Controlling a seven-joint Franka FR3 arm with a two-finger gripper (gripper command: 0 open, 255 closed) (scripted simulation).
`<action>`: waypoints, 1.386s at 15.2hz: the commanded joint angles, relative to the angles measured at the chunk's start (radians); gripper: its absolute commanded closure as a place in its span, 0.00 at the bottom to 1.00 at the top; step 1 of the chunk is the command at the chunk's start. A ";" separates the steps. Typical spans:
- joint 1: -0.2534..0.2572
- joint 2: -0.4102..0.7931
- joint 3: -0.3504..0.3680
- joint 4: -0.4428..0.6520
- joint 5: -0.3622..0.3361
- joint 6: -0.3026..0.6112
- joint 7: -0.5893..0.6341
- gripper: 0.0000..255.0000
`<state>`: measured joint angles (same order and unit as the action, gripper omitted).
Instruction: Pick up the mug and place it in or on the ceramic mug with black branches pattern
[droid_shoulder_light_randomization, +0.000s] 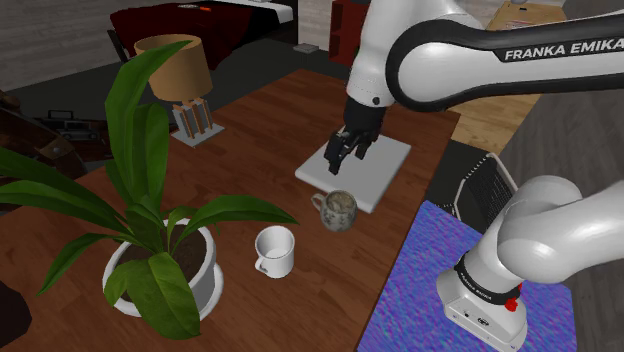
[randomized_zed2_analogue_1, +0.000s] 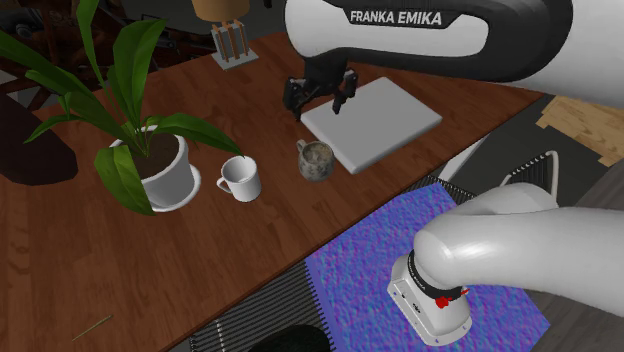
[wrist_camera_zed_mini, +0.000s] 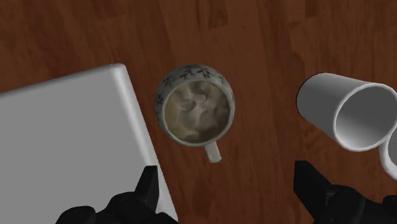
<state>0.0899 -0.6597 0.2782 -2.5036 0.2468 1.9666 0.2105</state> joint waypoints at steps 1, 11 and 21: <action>0.011 0.040 0.045 0.004 0.014 0.039 0.042 0.00; 0.022 0.327 0.276 0.059 -0.001 0.269 0.264 0.00; 0.000 0.509 0.368 0.069 -0.094 0.424 0.386 0.00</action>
<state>0.0929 -0.1668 0.6420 -2.4322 0.1630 2.3734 0.5894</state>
